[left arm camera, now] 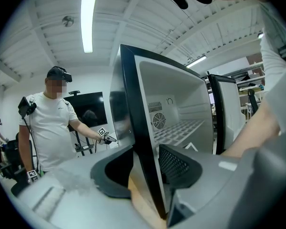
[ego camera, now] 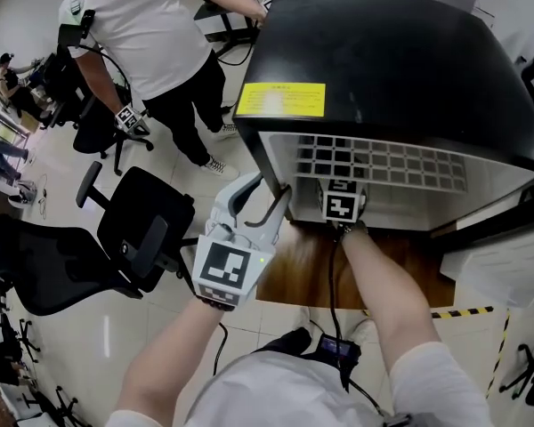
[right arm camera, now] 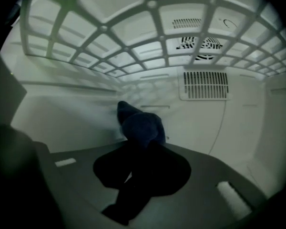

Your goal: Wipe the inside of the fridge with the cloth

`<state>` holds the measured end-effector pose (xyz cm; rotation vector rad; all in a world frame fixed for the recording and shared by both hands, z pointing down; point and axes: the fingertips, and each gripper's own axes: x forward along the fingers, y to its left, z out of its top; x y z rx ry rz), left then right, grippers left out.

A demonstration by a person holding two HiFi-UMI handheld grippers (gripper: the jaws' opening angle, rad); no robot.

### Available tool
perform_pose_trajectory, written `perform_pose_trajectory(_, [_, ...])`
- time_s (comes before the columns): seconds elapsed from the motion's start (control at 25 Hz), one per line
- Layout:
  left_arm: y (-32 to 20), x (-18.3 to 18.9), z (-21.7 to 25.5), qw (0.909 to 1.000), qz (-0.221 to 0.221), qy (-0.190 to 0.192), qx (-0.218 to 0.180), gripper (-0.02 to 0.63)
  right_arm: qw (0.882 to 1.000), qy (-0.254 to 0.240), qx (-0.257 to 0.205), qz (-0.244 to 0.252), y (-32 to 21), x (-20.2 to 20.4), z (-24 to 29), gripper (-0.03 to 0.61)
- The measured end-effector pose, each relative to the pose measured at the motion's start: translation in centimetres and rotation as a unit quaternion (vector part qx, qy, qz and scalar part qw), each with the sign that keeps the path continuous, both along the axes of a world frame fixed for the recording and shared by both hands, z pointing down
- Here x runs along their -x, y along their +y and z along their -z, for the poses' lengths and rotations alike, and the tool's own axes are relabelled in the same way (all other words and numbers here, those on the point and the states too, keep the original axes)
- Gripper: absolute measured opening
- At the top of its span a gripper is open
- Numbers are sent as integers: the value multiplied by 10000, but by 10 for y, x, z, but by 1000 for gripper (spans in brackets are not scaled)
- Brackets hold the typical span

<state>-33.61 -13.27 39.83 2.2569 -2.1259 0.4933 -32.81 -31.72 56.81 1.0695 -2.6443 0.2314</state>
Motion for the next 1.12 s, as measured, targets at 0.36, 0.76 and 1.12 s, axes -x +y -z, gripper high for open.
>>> perform_pose_trajectory(0.36, [0, 2, 1, 10000, 86, 5, -16, 166, 9982, 63, -8, -592, -34, -51, -1, 77])
perform_pose_trajectory(0.76, [-3, 3, 1, 9998, 195, 46, 0, 166, 9933, 147, -10, -1150, -62, -110, -2, 77])
perform_pose_trajectory(1.12, [-4, 2, 1, 9995, 303, 99, -4, 166, 9859, 267, -56, -1651, -86, -162, 0, 77])
